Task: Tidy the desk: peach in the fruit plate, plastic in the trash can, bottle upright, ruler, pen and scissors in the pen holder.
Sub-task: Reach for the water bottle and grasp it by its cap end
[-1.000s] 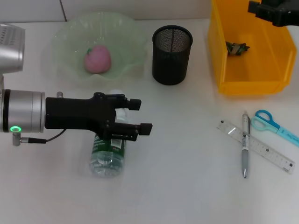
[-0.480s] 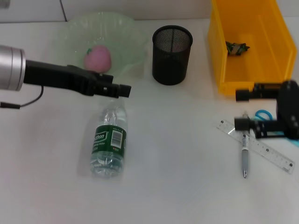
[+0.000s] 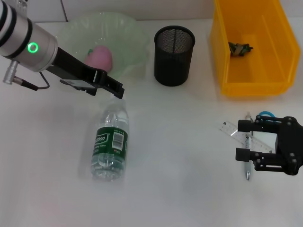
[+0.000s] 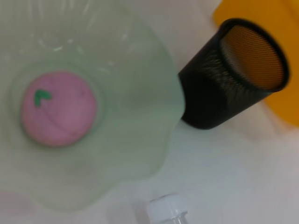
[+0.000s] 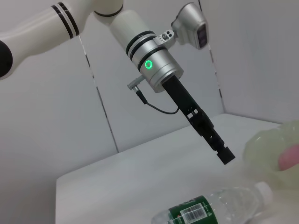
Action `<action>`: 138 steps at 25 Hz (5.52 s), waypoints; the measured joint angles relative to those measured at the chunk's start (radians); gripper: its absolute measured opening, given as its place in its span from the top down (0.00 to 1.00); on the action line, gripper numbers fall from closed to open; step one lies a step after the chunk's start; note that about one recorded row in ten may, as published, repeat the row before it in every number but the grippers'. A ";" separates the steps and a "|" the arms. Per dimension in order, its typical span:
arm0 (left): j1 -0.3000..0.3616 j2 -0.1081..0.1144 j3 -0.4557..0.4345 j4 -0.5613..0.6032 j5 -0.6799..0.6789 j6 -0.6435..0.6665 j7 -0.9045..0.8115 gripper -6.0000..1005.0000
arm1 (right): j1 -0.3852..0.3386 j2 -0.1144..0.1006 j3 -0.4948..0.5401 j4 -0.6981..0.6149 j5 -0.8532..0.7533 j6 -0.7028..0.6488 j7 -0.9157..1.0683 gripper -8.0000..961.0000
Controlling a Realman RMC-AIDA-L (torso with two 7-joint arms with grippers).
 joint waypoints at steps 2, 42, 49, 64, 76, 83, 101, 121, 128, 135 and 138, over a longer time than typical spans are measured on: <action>-0.028 -0.001 0.004 -0.044 0.011 -0.033 -0.037 0.20 | 0.000 0.000 0.010 0.028 0.000 0.006 -0.025 0.26; 0.007 -0.007 0.220 -0.264 -0.073 -0.390 -0.049 0.21 | 0.025 0.012 0.012 0.069 0.013 0.001 -0.024 0.25; 0.009 -0.007 0.221 -0.265 -0.074 -0.394 -0.044 0.21 | 0.022 0.012 0.025 0.077 0.015 0.042 -0.021 0.26; 0.022 -0.007 0.221 -0.259 -0.098 -0.400 0.036 0.54 | 0.019 0.007 0.050 0.092 0.015 0.047 -0.023 0.26; 0.124 0.006 0.084 -0.226 -0.386 -0.328 0.409 0.57 | 0.023 0.007 0.070 0.096 0.014 0.047 -0.022 0.26; 0.165 0.015 -0.060 -0.207 -0.447 -0.232 0.517 0.79 | 0.035 0.003 0.085 0.097 0.014 0.041 -0.005 0.25; -0.034 0.001 0.121 -0.034 -0.276 -0.033 0.118 0.67 | -0.026 -0.011 0.089 0.098 -0.058 0.060 -0.011 0.26; -0.080 -0.007 0.429 -0.102 -0.311 -0.192 -0.055 0.16 | -0.046 -0.021 0.173 0.109 -0.071 0.118 -0.027 0.26; -0.072 -0.007 0.547 -0.157 -0.354 -0.312 -0.052 0.18 | -0.041 -0.019 0.177 0.109 -0.067 0.123 -0.030 0.26; -0.068 -0.007 0.599 -0.181 -0.319 -0.389 -0.056 0.21 | -0.033 -0.012 0.176 0.121 -0.066 0.125 -0.047 0.26; -0.067 -0.007 0.599 -0.185 -0.300 -0.399 -0.056 0.22 | -0.031 -0.012 0.176 0.127 -0.066 0.125 -0.051 0.26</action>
